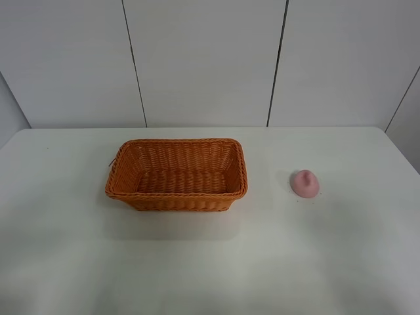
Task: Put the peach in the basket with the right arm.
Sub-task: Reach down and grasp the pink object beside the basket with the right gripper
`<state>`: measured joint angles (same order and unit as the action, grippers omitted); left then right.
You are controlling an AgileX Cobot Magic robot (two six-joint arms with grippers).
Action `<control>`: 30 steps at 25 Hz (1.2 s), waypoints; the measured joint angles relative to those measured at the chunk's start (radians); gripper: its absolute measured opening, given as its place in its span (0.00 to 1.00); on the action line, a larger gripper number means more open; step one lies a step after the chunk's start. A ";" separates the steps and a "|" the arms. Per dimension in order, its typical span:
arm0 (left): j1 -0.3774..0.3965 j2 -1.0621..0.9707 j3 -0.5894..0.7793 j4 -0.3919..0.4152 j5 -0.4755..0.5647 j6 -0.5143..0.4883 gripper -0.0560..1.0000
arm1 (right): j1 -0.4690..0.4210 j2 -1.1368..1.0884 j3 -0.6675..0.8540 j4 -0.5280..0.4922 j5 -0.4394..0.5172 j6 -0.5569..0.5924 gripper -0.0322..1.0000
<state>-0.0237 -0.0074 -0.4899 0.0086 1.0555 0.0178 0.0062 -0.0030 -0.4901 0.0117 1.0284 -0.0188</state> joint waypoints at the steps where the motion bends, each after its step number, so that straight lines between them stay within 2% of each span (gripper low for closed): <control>1: 0.000 0.000 0.000 0.000 0.000 0.000 0.99 | 0.000 0.000 0.000 0.000 0.000 0.000 0.71; 10: 0.000 0.000 0.000 0.000 0.000 0.000 0.99 | 0.000 0.001 0.000 -0.001 0.000 0.000 0.71; 14: 0.000 0.000 0.000 0.000 0.000 0.000 0.99 | 0.000 0.113 -0.019 0.002 0.000 0.019 0.71; 18: 0.000 0.000 0.000 0.000 0.000 0.000 0.99 | 0.000 0.380 -0.097 0.004 -0.013 0.019 0.71; 25: 0.000 0.000 0.000 0.000 0.000 0.000 0.99 | 0.000 0.953 -0.313 0.004 -0.104 -0.021 0.71; 28: 0.000 0.000 0.000 0.000 0.000 0.000 0.99 | 0.000 1.221 -0.447 0.005 -0.152 -0.034 0.71; 30: 0.000 0.000 0.000 0.000 0.000 0.000 0.99 | 0.000 1.441 -0.596 0.005 -0.155 -0.037 0.71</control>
<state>-0.0237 -0.0074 -0.4899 0.0086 1.0555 0.0178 0.0062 1.4384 -1.0864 0.0169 0.8732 -0.0556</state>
